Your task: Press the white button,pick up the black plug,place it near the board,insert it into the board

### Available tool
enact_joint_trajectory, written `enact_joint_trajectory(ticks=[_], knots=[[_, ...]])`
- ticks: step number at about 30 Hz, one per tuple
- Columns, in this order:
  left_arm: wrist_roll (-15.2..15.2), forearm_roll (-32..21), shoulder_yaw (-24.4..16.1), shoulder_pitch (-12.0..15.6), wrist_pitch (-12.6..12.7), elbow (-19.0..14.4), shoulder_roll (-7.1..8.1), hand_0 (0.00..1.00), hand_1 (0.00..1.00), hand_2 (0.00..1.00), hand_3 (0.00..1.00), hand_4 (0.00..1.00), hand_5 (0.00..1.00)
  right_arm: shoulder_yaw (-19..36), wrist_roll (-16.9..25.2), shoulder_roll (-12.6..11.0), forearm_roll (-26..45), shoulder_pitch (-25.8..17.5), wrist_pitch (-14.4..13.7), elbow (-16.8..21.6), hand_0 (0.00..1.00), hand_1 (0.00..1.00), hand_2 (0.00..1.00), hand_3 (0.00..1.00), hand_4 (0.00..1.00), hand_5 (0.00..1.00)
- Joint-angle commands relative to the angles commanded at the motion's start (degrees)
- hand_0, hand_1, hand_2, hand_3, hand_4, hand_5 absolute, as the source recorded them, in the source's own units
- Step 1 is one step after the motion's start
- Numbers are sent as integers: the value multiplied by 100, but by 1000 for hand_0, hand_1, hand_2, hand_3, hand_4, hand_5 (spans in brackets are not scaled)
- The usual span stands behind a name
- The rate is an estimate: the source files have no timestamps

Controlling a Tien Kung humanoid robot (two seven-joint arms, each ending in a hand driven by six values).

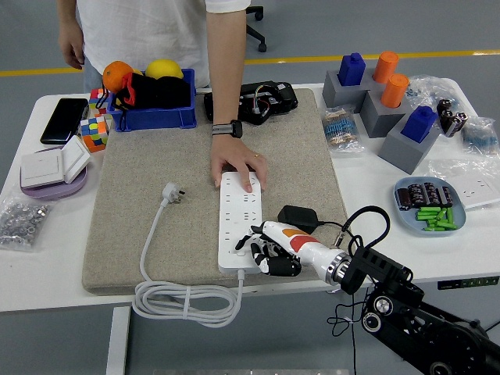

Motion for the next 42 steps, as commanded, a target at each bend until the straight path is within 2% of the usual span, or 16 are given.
enact_joint_trajectory(ticks=[6,12,13,18,19,24,25,30,31,36,37,42], knots=[[-1,-18,12,1,1,0,-8,472,496,500,586,567,273,82,38,-7,72,-31,3,297,2,2,150,616,228,2],[-1,-24,15,0,2,0,-9,473,496,500,586,567,274,308,419,-4,-99,-73,-220,219,2,2,152,613,232,2],[-2,-31,19,0,3,0,-8,472,496,500,586,568,275,394,528,-11,-114,-85,-251,186,158,169,238,609,486,2],[0,-19,1,9,4,0,-7,472,496,500,586,568,275,697,786,-31,-213,-138,-295,198,158,169,238,609,486,2],[0,-19,1,9,4,0,-7,473,496,500,586,567,274,741,820,-30,-223,-144,-303,205,585,589,577,681,806,107],[1,-14,-1,3,3,0,-10,473,496,500,586,567,274,1072,955,11,-214,-191,-273,188,585,589,577,681,806,107],[2,-14,0,2,3,0,-11,472,498,500,585,568,275,1133,955,16,-209,-198,-246,162,724,744,757,822,913,159],[4,-39,16,-1,4,0,-16,472,498,500,585,568,275,1327,913,18,-239,-225,-118,69,724,744,757,822,913,159],[4,-46,18,1,6,0,-17,471,496,500,585,567,274,1363,887,17,-255,-230,-64,49,877,884,870,901,998,258],[10,-47,25,0,3,0,-13,471,496,500,585,567,274,1462,845,12,-277,-238,65,-92,877,884,870,901,998,258],[10,-46,27,-2,3,0,-11,472,496,500,585,567,274,1477,842,12,-284,-239,69,-132,943,943,936,969,998,437],[10,-61,48,-10,3,0,-4,472,496,500,585,567,274,1550,827,22,-423,-246,-34,-391,943,943,936,969,998,437]])
